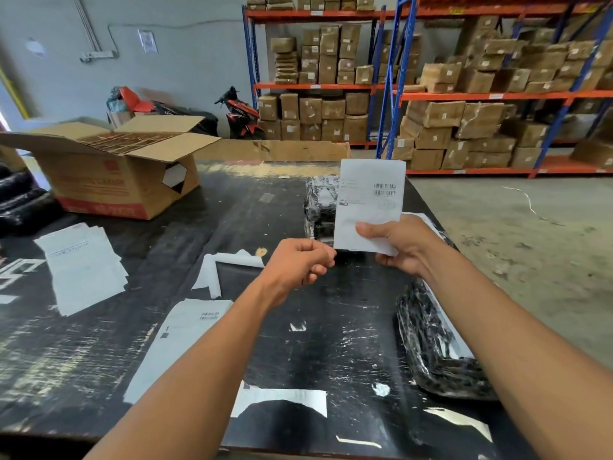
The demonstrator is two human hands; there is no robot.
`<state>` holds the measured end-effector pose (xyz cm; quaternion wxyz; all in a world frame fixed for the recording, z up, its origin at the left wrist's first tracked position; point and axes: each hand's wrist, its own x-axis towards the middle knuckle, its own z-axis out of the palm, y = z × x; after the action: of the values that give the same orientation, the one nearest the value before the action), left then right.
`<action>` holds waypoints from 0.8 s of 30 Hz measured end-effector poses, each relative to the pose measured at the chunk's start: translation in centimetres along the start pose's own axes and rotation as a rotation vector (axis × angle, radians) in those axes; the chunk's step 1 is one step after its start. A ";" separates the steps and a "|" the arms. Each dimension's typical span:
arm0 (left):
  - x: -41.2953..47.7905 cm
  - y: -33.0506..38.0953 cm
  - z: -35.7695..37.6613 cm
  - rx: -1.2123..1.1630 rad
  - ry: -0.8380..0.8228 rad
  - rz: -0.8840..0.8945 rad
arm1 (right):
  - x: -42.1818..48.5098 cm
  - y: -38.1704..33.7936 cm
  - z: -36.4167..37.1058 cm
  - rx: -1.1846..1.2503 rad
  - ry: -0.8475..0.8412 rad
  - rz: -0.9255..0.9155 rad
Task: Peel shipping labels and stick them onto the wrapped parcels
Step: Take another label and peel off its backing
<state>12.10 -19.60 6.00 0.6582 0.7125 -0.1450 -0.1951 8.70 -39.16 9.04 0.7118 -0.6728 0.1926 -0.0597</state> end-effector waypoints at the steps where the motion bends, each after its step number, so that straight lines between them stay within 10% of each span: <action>1: 0.1 0.1 -0.1 -0.001 0.003 0.001 | 0.0 0.0 0.0 0.001 0.001 0.001; 24: 0.2 0.6 0.2 -0.038 -0.039 0.054 | -0.7 -0.1 0.0 -0.012 -0.018 0.036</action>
<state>12.22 -19.96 6.52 0.6736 0.6919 -0.1733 -0.1936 8.07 -38.95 9.28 0.7104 -0.6740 0.1988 -0.0396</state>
